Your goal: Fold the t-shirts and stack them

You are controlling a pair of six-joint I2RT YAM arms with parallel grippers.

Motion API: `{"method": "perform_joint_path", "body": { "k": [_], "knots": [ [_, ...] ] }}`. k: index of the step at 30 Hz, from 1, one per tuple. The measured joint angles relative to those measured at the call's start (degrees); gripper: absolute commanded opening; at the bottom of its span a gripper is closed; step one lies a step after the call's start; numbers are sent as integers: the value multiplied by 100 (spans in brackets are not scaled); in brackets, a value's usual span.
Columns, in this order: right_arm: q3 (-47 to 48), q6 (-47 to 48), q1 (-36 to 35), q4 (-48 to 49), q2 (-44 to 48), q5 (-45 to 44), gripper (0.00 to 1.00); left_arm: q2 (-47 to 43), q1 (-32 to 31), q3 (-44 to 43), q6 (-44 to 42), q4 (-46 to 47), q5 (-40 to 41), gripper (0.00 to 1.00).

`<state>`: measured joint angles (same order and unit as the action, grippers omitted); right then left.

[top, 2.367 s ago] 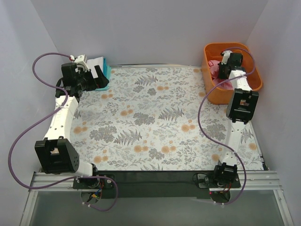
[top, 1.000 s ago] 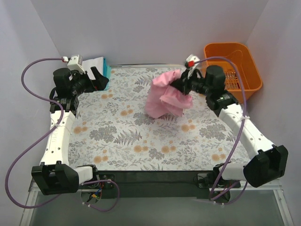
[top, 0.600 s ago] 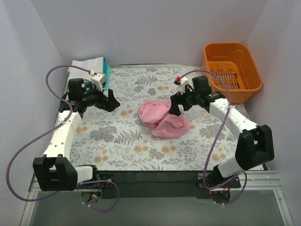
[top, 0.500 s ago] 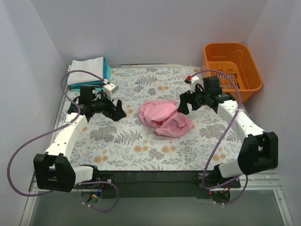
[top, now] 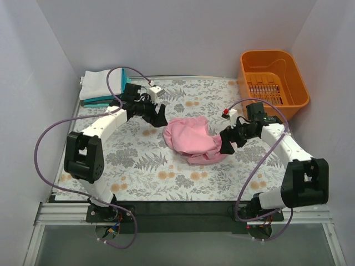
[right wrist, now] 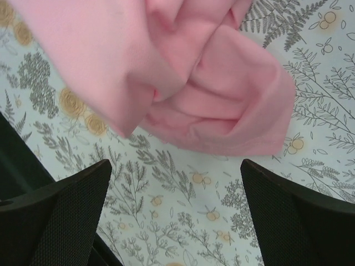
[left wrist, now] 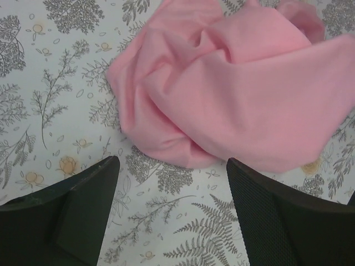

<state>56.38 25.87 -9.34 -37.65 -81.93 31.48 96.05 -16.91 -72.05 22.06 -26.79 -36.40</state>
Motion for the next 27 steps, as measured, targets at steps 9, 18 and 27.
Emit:
{"method": "perform_joint_path", "body": {
  "k": [9, 18, 27],
  "knots": [
    [94, 1639, 509, -1333, 605, 173, 87, 2098, -98, -1801, 688, 369, 284, 71],
    [420, 581, 765, -428, -852, -402, 76, 2540, -684, -1646, 546, 236, 966, 9],
    [444, -92, 249, 398, -1397, -916, 64, 527, -601, 973, 39, -61, 1482, 1]
  ]
}}
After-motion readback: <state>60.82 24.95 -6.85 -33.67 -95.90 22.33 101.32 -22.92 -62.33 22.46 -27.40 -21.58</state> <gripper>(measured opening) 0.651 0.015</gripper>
